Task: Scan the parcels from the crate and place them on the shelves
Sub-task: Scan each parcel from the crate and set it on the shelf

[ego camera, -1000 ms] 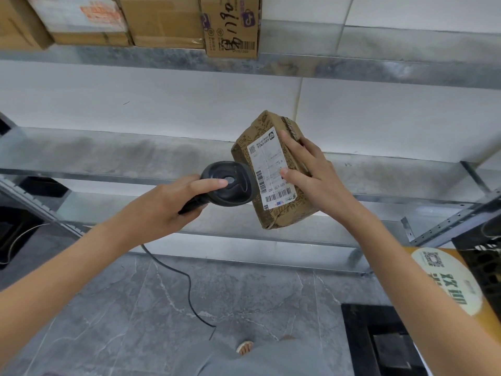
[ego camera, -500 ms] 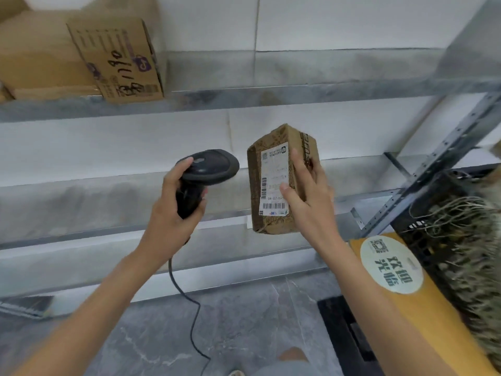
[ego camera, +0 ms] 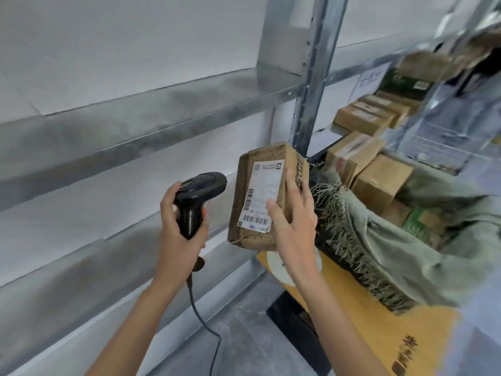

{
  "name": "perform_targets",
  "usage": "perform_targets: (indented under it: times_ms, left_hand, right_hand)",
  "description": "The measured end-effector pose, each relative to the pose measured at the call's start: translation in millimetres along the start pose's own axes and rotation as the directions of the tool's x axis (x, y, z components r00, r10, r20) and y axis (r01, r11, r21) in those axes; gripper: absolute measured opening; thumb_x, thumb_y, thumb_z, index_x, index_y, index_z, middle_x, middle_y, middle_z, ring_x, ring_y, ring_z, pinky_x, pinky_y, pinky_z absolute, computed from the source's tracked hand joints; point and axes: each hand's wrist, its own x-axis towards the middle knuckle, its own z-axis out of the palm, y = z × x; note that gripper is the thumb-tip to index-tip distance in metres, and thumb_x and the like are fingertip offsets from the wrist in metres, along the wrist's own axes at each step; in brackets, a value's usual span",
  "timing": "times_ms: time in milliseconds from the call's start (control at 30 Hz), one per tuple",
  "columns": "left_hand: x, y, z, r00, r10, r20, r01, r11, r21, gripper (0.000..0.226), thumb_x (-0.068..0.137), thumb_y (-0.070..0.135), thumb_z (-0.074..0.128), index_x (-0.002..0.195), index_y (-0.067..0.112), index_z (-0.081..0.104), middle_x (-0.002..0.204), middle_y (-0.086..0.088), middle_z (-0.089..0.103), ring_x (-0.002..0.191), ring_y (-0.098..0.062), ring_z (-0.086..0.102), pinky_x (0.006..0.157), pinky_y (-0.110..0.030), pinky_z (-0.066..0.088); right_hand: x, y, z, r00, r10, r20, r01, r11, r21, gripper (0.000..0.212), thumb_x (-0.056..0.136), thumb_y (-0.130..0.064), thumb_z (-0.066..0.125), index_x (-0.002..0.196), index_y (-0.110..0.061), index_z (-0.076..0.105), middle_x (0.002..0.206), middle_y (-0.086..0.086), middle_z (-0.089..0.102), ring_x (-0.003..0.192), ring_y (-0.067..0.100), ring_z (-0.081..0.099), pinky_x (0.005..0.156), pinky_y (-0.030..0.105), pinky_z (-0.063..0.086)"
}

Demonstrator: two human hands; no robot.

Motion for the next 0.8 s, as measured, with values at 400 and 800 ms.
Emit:
perform_targets:
  times_ms: [400, 800]
  left_hand:
    - [63.0, 26.7, 167.3, 0.946, 0.157, 0.284, -0.104, 0.975, -0.195, 0.086, 0.094, -0.006, 0.067, 0.140, 0.057, 0.030, 0.115, -0.012, 0.064, 0.075, -0.014, 0.066, 0.063, -0.029, 0.056]
    - [132.0, 32.7, 319.5, 0.821, 0.217, 0.527, -0.056, 0.951, -0.305, 0.092, 0.095, -0.004, 0.066, 0.133, 0.072, 0.029, 0.132, -0.019, 0.060, 0.106, -0.049, 0.064, 0.094, -0.070, 0.051]
  right_hand:
    - [42.9, 40.4, -141.8, 0.924, 0.166, -0.345, -0.149, 0.986, 0.075, 0.063, 0.088, -0.052, 0.052, 0.143, -0.069, 0.024, 0.162, -0.028, 0.012, 0.151, 0.008, 0.009, 0.119, 0.061, 0.020]
    - [152.9, 130.5, -254.9, 0.687, 0.295, -0.664, -0.652, 0.653, -0.385, 0.060, 0.099, -0.047, 0.046, 0.151, -0.055, 0.018, 0.167, -0.002, 0.010, 0.142, 0.046, 0.023, 0.114, 0.063, 0.023]
